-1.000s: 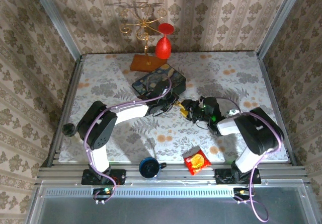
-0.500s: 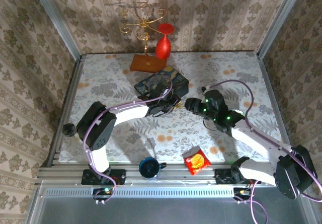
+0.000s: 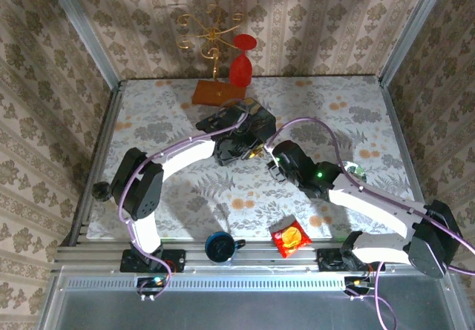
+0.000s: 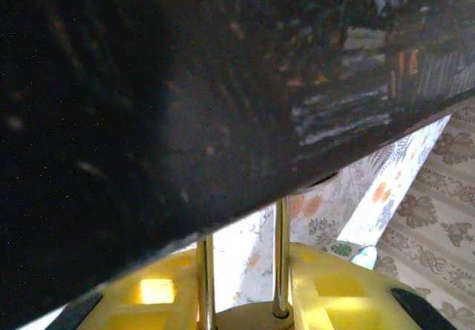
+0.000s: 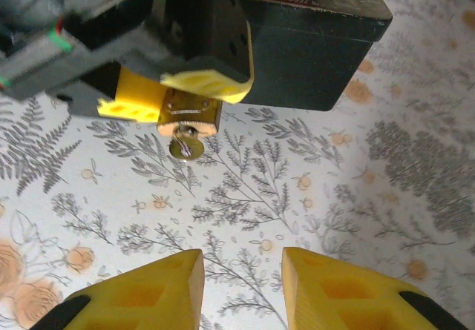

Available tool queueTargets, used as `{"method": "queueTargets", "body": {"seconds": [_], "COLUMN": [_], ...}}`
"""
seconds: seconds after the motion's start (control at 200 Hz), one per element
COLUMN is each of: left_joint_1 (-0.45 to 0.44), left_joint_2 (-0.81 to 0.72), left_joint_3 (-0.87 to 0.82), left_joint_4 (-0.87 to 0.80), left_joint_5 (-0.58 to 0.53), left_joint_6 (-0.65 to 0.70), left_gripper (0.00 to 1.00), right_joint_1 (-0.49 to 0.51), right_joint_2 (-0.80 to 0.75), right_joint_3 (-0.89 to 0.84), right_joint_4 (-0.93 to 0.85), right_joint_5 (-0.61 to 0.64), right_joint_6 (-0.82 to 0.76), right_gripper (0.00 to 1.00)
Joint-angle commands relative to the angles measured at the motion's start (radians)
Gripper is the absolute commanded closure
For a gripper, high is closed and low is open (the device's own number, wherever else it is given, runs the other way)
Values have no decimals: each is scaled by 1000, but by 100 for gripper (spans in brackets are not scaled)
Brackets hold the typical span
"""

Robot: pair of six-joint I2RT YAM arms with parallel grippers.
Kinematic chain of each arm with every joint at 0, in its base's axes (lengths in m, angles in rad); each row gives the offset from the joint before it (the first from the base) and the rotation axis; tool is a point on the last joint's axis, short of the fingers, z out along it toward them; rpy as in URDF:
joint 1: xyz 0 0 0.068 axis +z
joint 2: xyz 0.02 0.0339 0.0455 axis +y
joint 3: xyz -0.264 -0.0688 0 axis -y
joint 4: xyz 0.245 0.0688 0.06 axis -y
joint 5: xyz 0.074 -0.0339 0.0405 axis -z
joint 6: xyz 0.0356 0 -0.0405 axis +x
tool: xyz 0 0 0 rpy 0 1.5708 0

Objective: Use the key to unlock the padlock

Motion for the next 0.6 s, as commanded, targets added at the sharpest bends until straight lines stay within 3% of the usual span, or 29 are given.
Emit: {"method": "queueTargets", "body": {"seconds": [0.0, 0.285, 0.595], "left_joint_1": [17, 27, 25], "left_joint_2": [-8, 80, 77], "left_joint_3": [101, 268, 207], "left_joint_4": [-153, -366, -312], "left_joint_5": [81, 136, 124], "left_joint_6": [69, 145, 107], "left_gripper": [100, 100, 100], "right_joint_1": [41, 131, 136], "right_joint_2": [37, 91, -52], "right_joint_3": [51, 86, -103], "right_joint_4": [-66, -88, 121], "right_joint_5": [80, 173, 144], "right_joint_6": [-134, -237, -328], "right_gripper": [66, 66, 63]}}
